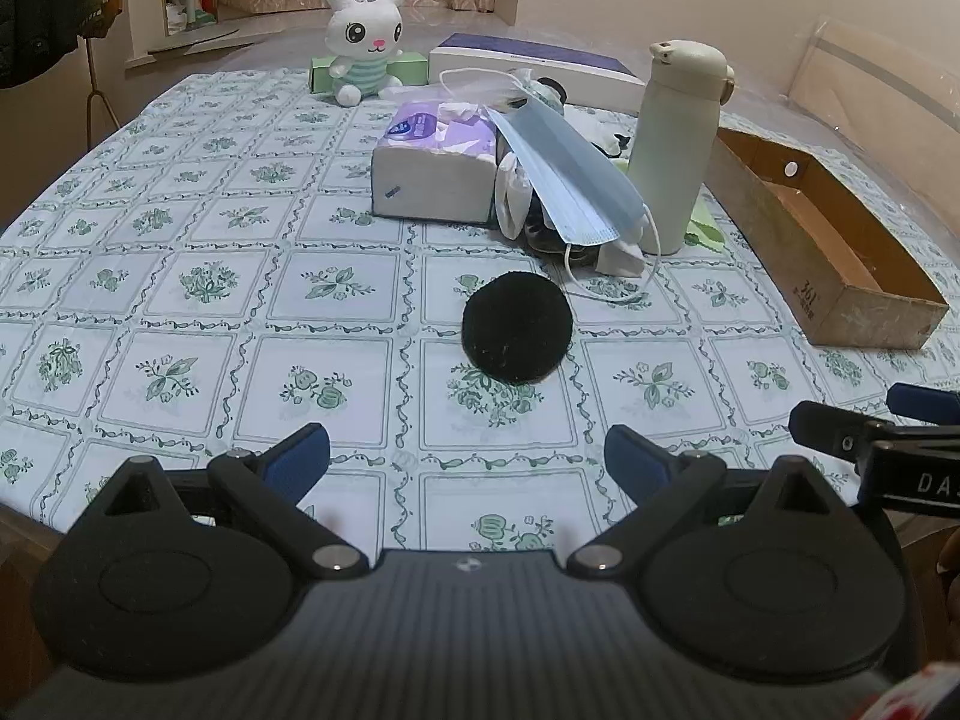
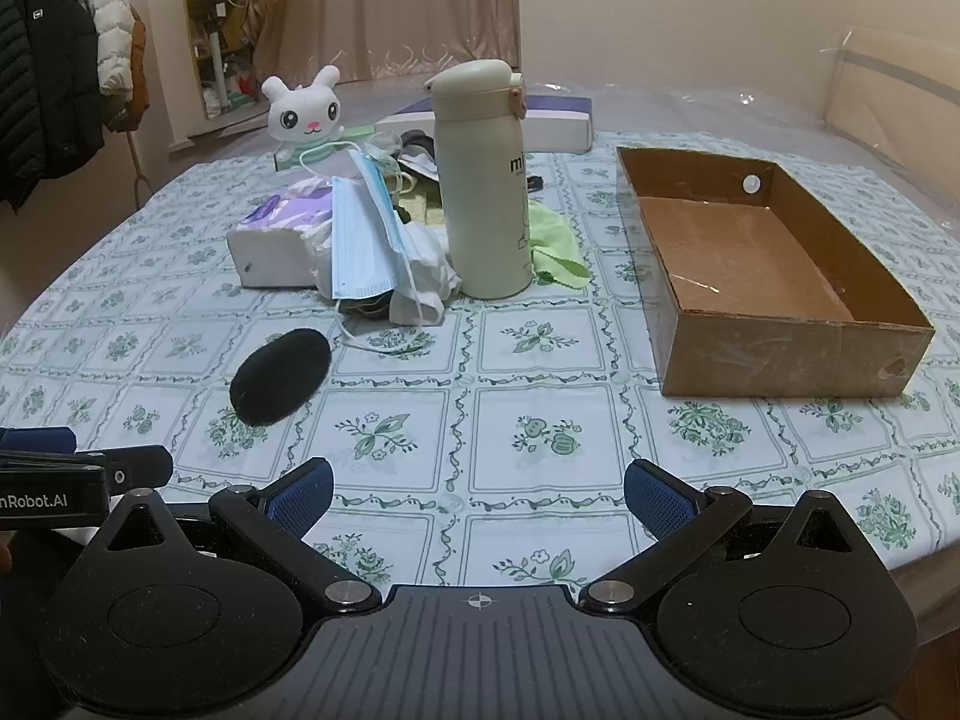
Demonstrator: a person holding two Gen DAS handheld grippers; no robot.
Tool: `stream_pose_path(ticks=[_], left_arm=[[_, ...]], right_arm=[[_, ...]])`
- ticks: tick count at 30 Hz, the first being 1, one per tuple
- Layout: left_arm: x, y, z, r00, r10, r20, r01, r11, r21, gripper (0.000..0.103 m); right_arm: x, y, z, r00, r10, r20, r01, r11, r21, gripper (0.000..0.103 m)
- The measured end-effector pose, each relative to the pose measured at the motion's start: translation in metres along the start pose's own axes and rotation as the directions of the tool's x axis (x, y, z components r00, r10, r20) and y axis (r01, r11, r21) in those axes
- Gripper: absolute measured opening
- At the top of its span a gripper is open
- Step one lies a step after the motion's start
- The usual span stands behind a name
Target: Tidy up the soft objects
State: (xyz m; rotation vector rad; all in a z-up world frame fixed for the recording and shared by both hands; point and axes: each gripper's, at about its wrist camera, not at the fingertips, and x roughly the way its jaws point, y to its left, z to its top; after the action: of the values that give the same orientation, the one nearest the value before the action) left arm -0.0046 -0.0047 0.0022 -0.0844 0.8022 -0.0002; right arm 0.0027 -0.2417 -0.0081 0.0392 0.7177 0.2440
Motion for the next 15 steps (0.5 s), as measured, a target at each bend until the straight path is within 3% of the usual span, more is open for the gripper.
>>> stream_pose_path(ticks=[15], left_arm=[[-0.0017,-0.0009,0.0026,1.0,0.001,0.004,-0.001,1.0,0.002,0.097]], right_arm=[[0.0017,0.0022,0.004,1.0,-0.001,0.004,0.001,1.0,-0.005,0.102]])
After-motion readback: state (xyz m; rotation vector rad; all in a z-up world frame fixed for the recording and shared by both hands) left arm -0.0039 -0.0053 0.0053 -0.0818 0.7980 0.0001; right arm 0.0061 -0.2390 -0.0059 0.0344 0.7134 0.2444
